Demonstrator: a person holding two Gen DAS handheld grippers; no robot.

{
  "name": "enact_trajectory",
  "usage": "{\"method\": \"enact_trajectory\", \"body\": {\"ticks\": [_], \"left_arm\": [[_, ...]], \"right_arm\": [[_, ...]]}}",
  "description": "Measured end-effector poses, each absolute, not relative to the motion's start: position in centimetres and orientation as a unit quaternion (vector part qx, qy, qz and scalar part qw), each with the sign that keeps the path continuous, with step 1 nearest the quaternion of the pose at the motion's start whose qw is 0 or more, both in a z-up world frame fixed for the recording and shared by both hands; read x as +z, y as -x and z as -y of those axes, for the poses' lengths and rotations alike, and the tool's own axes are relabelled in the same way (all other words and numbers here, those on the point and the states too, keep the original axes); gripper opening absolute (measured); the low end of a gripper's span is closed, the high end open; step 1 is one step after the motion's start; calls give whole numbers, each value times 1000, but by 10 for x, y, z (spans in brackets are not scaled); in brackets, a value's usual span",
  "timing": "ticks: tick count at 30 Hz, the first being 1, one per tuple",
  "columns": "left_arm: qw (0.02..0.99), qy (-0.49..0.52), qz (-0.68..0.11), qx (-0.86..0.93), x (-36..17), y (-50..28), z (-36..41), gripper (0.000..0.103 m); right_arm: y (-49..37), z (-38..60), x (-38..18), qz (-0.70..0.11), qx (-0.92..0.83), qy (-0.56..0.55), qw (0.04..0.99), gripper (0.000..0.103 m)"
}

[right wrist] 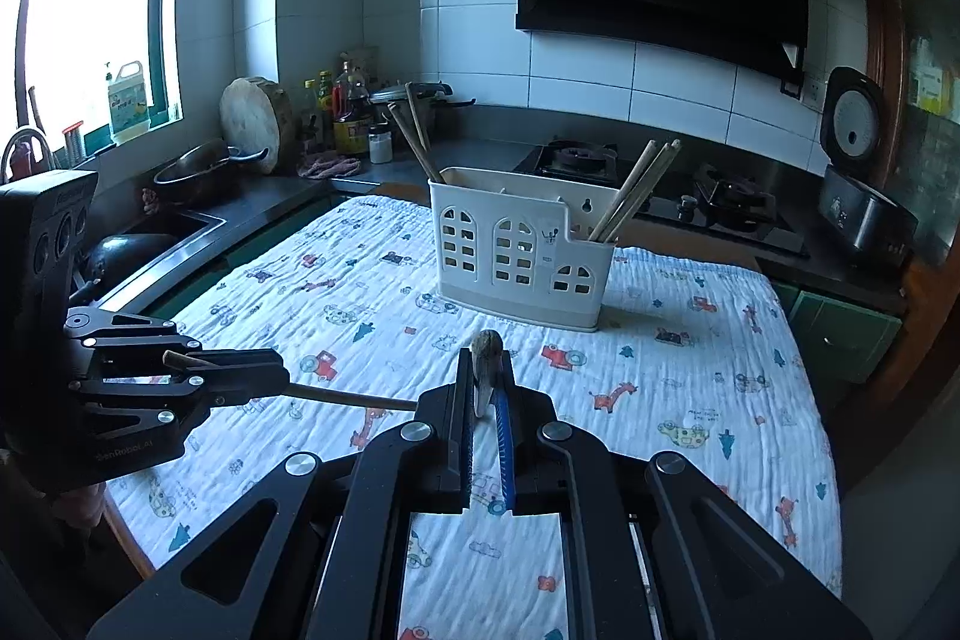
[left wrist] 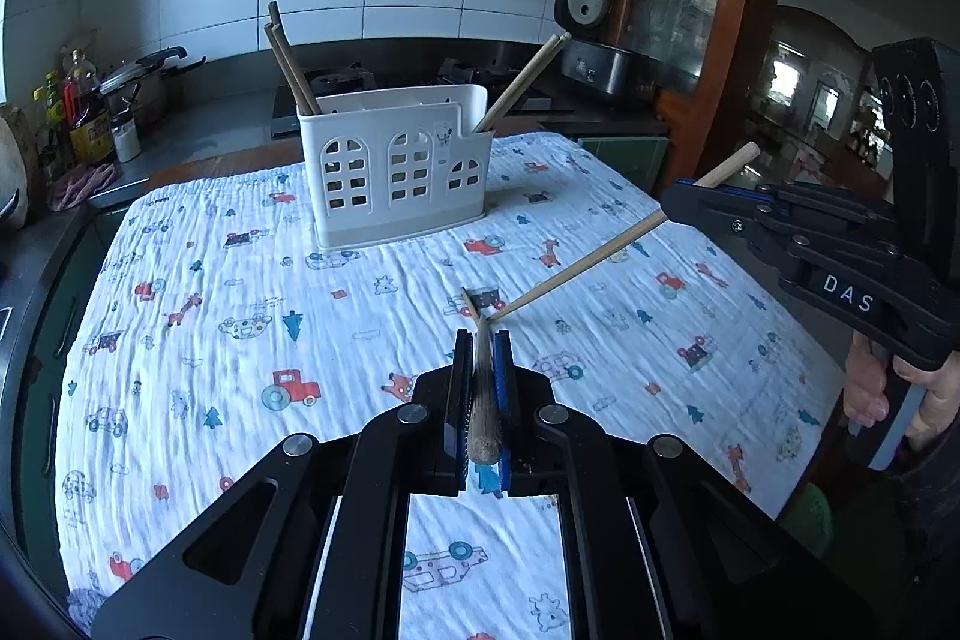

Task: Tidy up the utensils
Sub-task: 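Lift both chopsticks upright and carry them over the white holder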

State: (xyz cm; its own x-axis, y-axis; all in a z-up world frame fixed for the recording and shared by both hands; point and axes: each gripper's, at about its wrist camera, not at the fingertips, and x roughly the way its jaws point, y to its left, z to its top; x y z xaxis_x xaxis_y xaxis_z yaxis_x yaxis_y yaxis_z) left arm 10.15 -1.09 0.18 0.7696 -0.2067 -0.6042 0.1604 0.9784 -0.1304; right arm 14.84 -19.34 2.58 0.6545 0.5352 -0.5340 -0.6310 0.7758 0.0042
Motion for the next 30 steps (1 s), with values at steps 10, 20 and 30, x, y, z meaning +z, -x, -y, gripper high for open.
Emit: {"method": "enact_trajectory", "body": {"ticks": [10, 20, 30], "left_arm": [[940, 25, -322, -107, 38, -138, 2, 5], [956, 12, -277, -98, 111, -188, -15, 5], [974, 13, -218, -57, 176, -252, -33, 5]], "right_arm": [[-183, 187, 63, -270, 329, 94, 900, 7], [-237, 177, 121, -262, 320, 97, 905, 7], [-284, 168, 162, -241, 307, 80, 917, 7]]}}
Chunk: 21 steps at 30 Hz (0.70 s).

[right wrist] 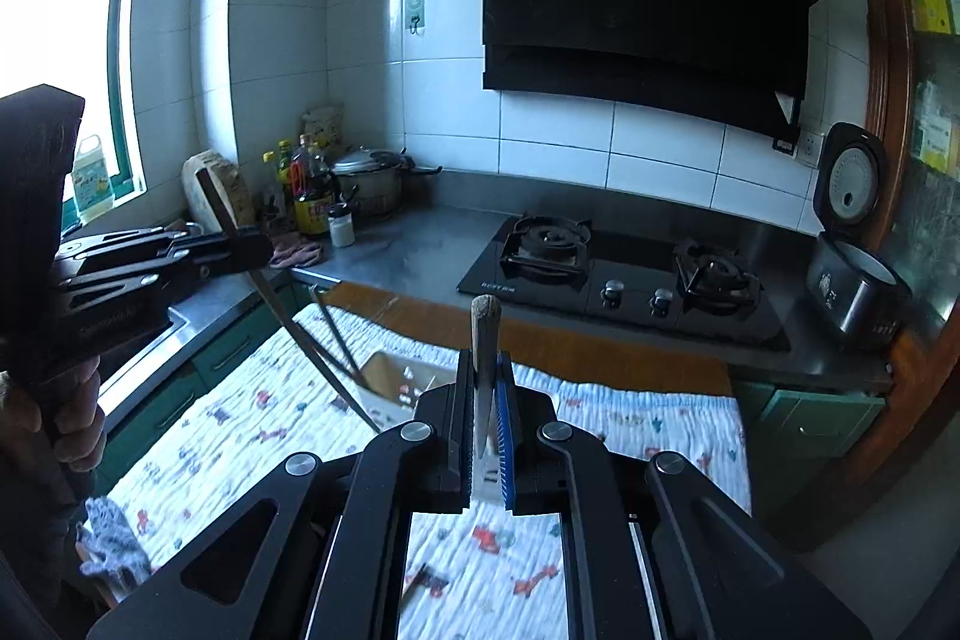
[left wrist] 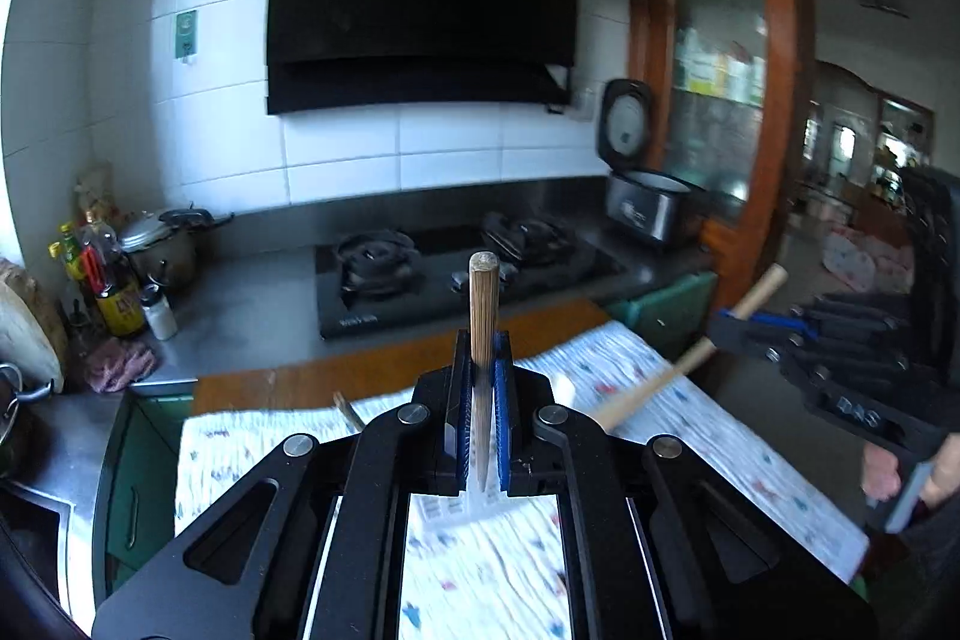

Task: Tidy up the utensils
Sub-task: 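Lift both chopsticks upright and carry them over the white holder, then lower both chopsticks into the holder and open both grippers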

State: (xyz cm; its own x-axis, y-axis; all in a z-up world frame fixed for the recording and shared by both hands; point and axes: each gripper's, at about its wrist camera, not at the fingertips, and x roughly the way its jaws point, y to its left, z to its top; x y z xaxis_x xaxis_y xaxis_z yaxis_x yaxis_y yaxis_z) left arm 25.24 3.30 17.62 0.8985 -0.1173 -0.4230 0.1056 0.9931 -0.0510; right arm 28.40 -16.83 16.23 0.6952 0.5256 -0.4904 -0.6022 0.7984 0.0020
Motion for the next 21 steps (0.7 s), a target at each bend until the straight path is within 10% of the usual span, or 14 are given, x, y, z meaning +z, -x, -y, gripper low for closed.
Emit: {"method": "enact_trajectory", "body": {"ticks": [21], "left_arm": [[959, 39, -279, -21, 123, -326, -68, 5]], "right_arm": [[-356, 143, 123, -275, 291, 71, 914, 7]]}}
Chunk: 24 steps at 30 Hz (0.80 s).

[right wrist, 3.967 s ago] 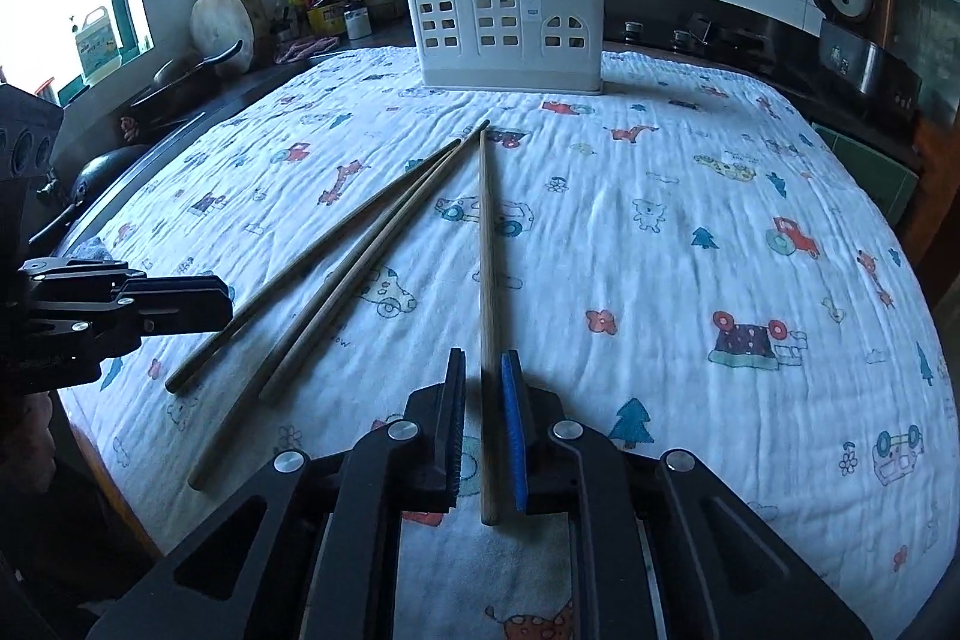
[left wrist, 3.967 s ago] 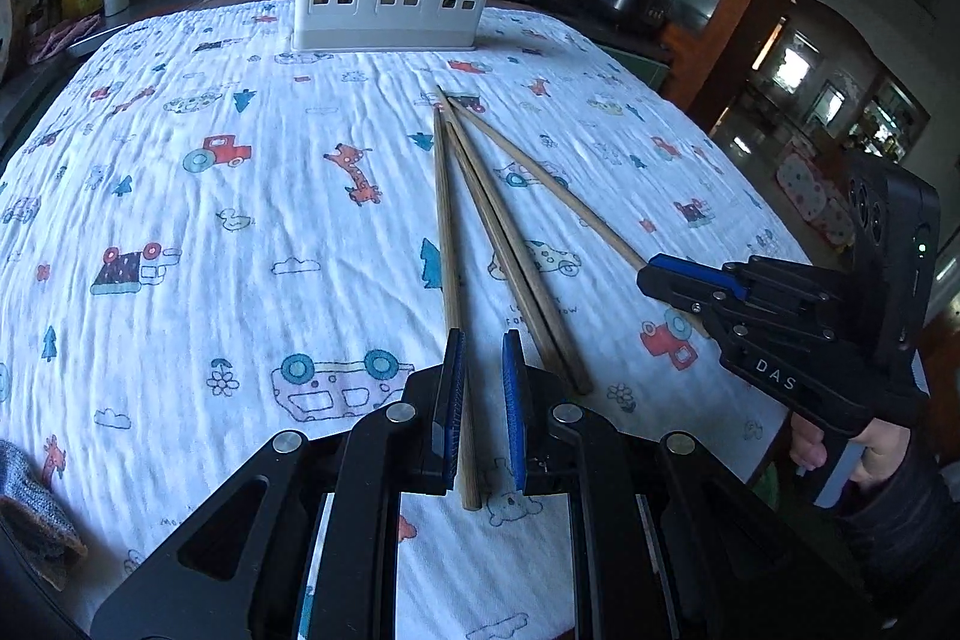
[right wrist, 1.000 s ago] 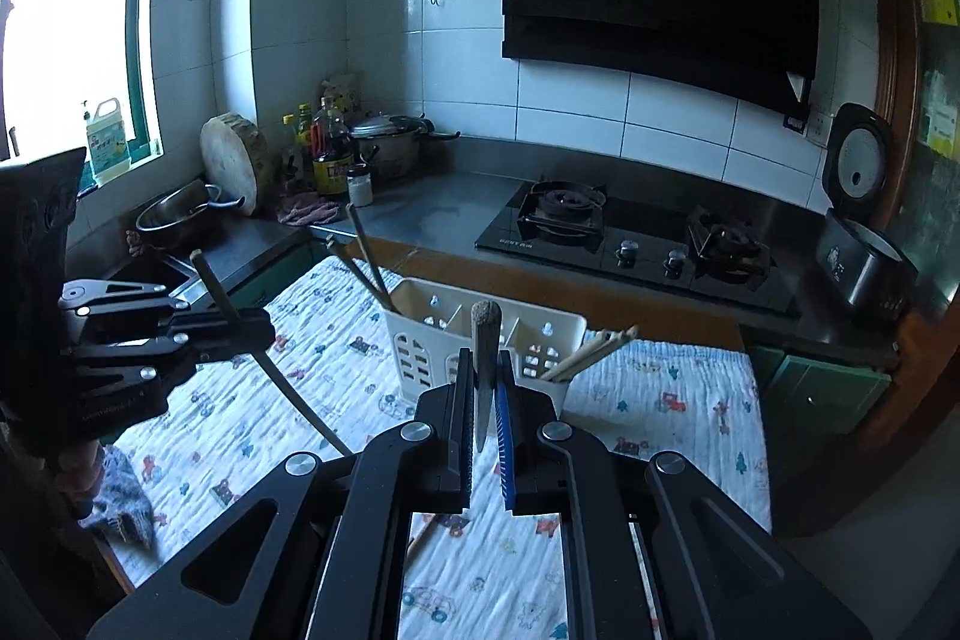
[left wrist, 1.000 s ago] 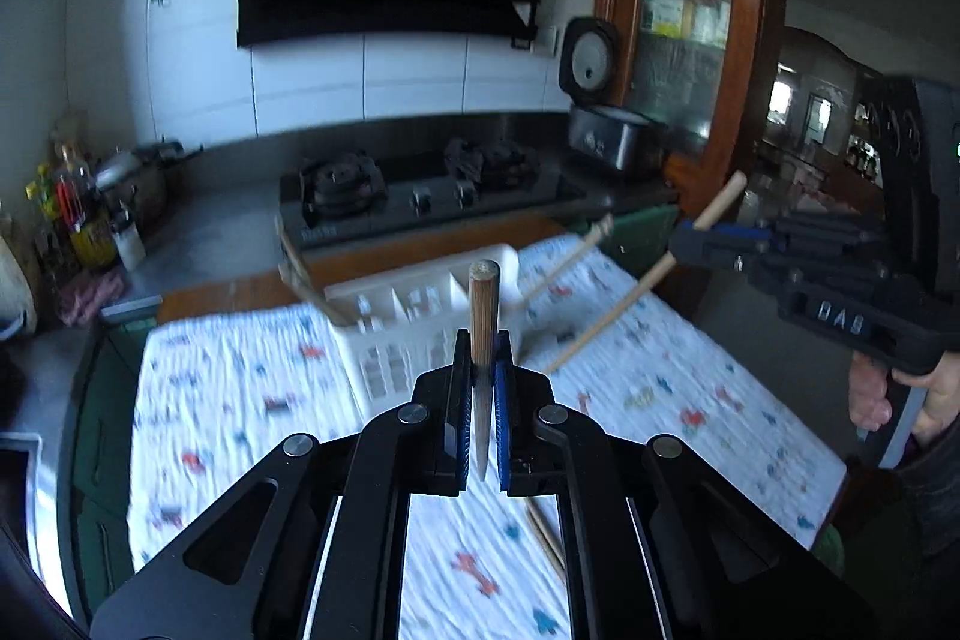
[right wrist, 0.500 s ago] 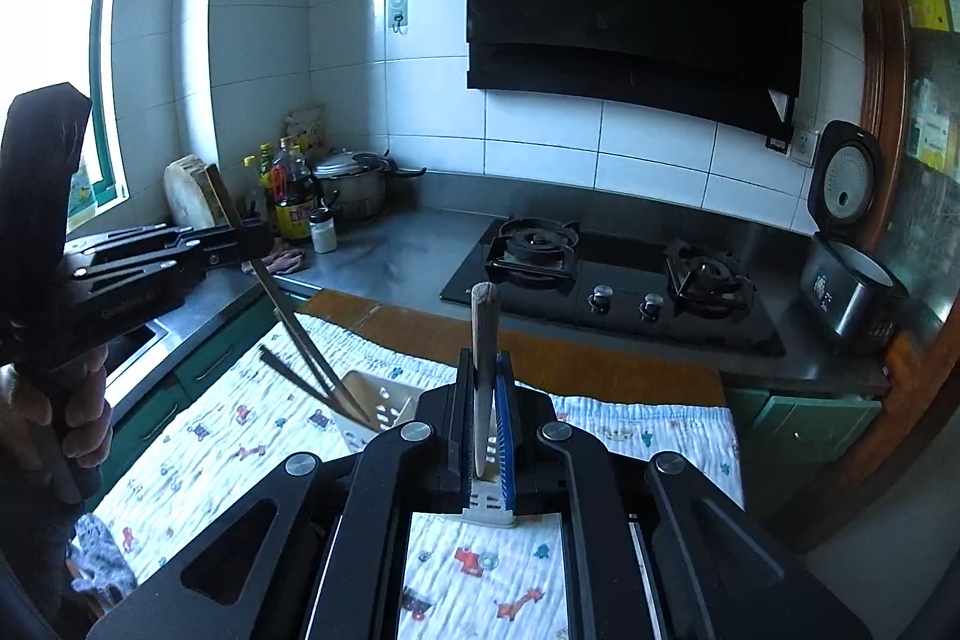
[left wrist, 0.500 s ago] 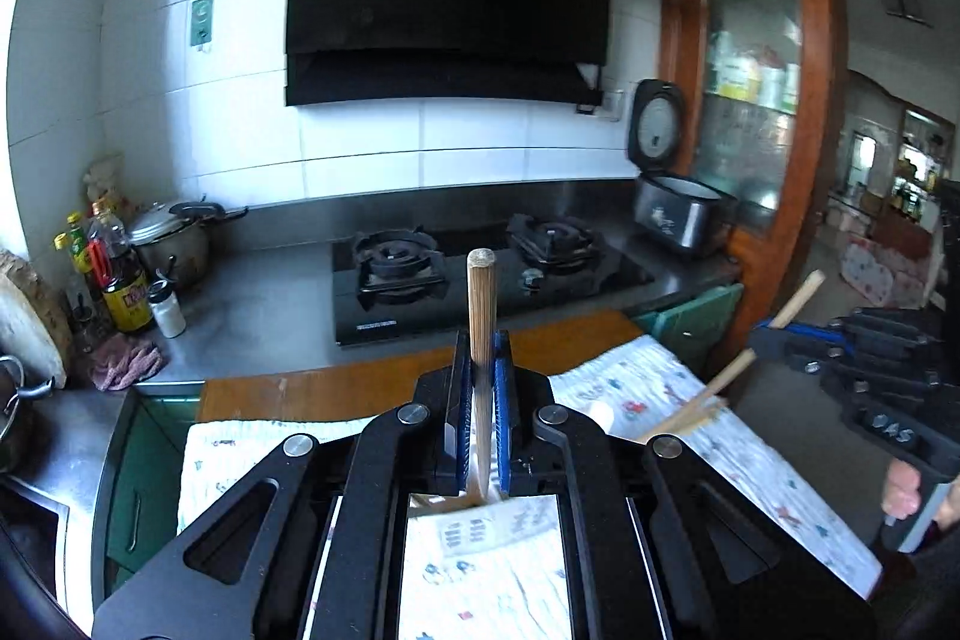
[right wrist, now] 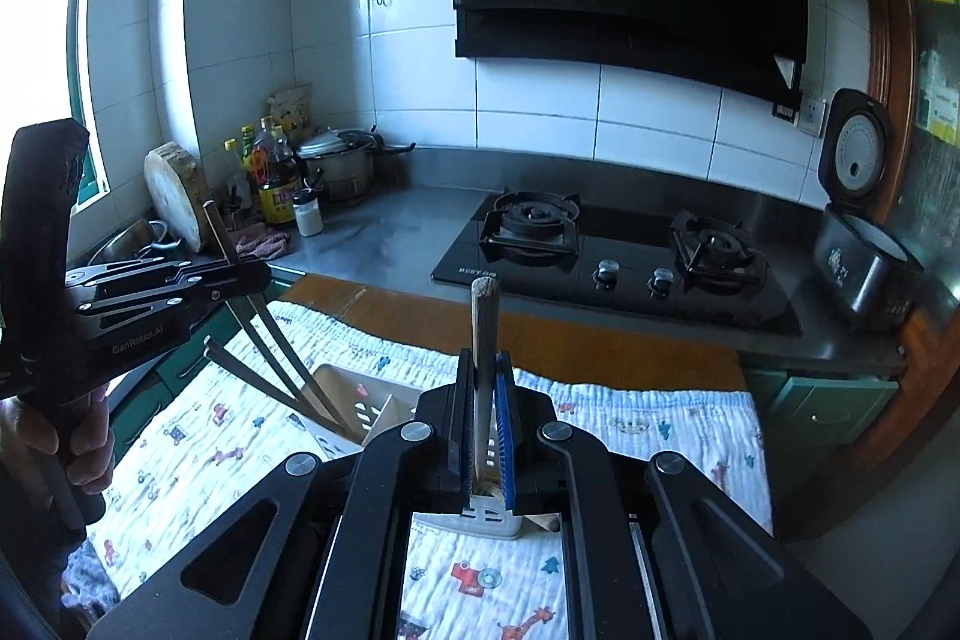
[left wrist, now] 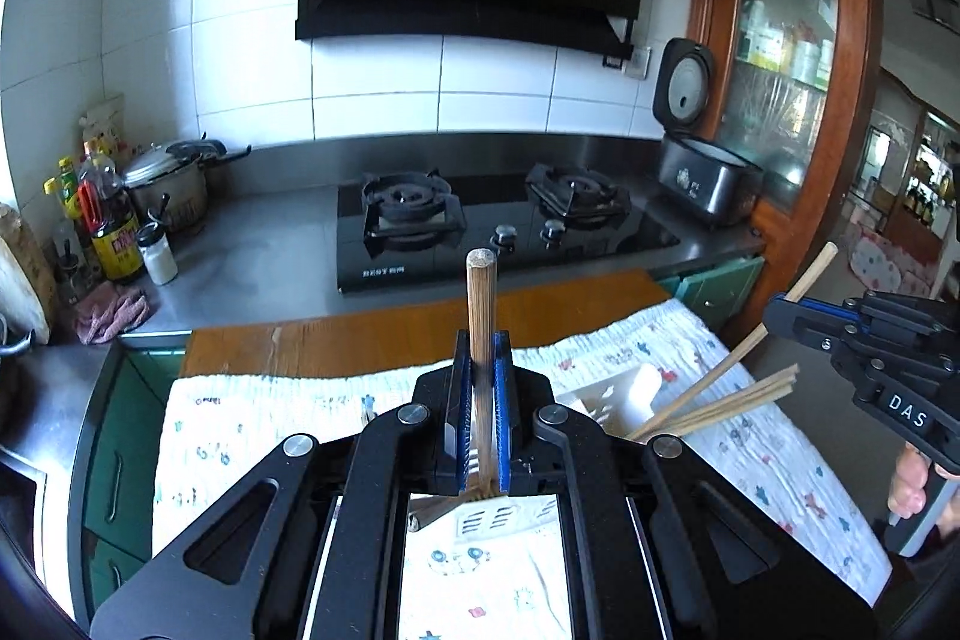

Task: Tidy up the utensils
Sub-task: 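Lower both chopsticks into the holder and open both grippers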

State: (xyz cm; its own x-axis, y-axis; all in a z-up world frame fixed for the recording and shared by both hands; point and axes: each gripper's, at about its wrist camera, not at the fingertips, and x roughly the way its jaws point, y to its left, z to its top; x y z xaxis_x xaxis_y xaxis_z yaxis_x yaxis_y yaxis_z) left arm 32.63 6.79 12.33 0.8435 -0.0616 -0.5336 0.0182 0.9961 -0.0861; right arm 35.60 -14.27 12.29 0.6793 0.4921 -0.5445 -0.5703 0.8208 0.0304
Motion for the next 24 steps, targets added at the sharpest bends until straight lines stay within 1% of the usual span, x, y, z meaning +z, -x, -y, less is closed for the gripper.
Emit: {"method": "enact_trajectory", "body": {"ticks": [12, 19, 21, 23, 24], "left_arm": [[951, 40, -306, -25, 98, -327, -69, 6], [950, 43, -310, -18, 95, -325, -72, 7], [950, 41, -308, -21, 95, -324, -72, 7], [951, 41, -305, -20, 98, -322, -71, 9], [952, 43, -302, -23, 99, -320, -71, 11]], "right_arm": [[-367, 134, 83, -314, 289, 72, 902, 7], [-365, 136, 81, -312, 282, 71, 904, 8], [-363, 138, 85, -305, 280, 70, 908, 10], [-358, 141, 90, -295, 277, 69, 912, 21], [-354, 143, 94, -289, 276, 69, 914, 22]]}}
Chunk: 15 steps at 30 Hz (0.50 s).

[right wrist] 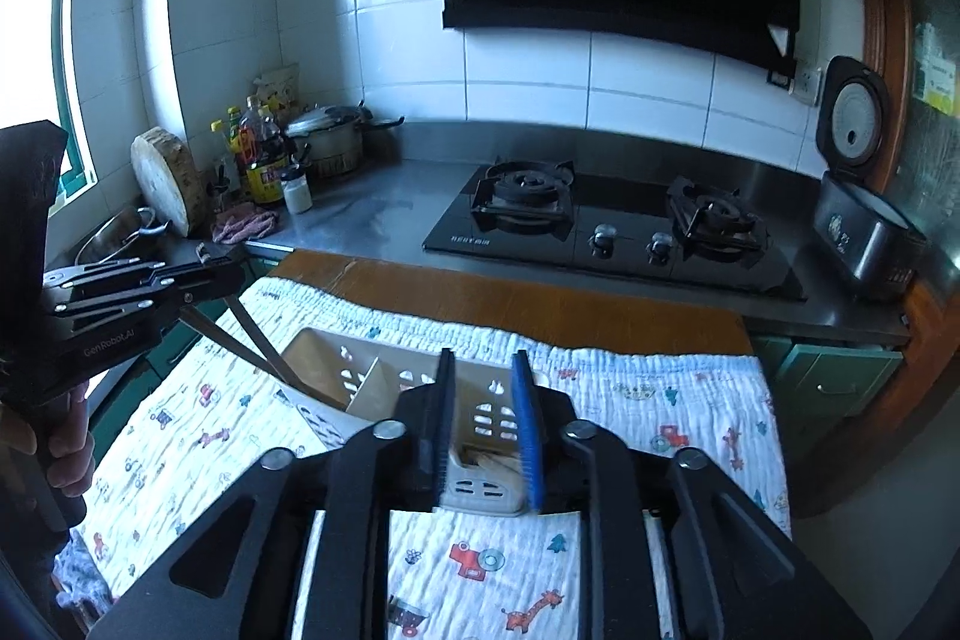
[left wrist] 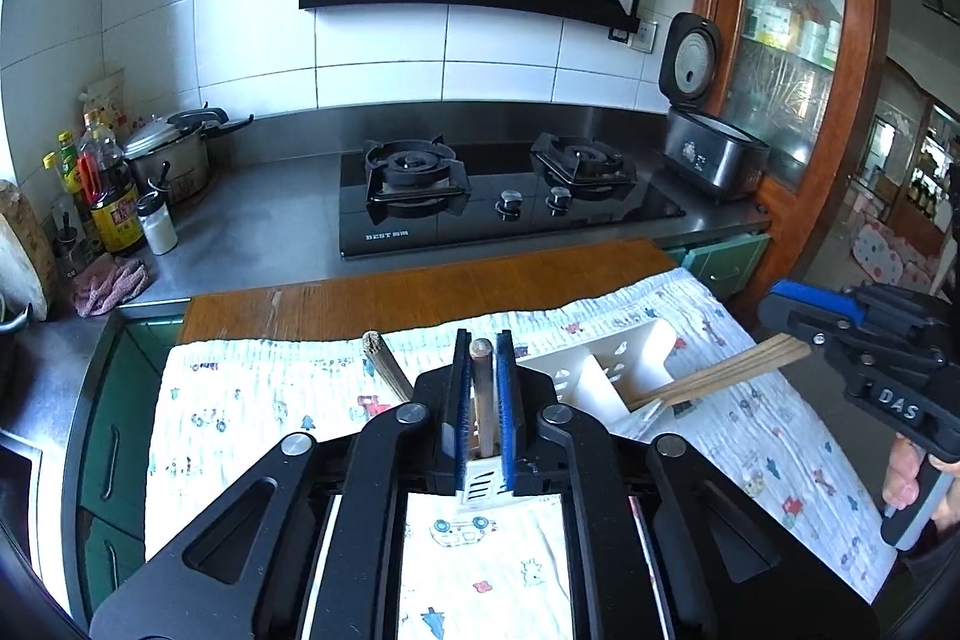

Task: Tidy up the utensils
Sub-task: 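Lower both chopsticks into the holder and open both grippers, then move back to the last chopsticks and close the right gripper on one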

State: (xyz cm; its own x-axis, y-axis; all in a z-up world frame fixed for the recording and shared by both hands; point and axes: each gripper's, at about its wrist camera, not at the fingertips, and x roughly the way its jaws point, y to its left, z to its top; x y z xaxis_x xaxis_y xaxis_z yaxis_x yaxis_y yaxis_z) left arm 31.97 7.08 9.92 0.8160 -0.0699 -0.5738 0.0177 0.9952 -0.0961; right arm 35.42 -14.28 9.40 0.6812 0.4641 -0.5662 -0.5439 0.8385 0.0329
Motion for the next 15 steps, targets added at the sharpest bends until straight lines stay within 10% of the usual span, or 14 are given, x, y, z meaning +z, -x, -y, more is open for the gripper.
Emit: {"method": "enact_trajectory", "body": {"ticks": [15], "left_arm": [[960, 61, -273, -18, 94, -214, -60, 52]], "right_arm": [[-250, 173, 58, -296, 295, 74, 905, 34]]}}
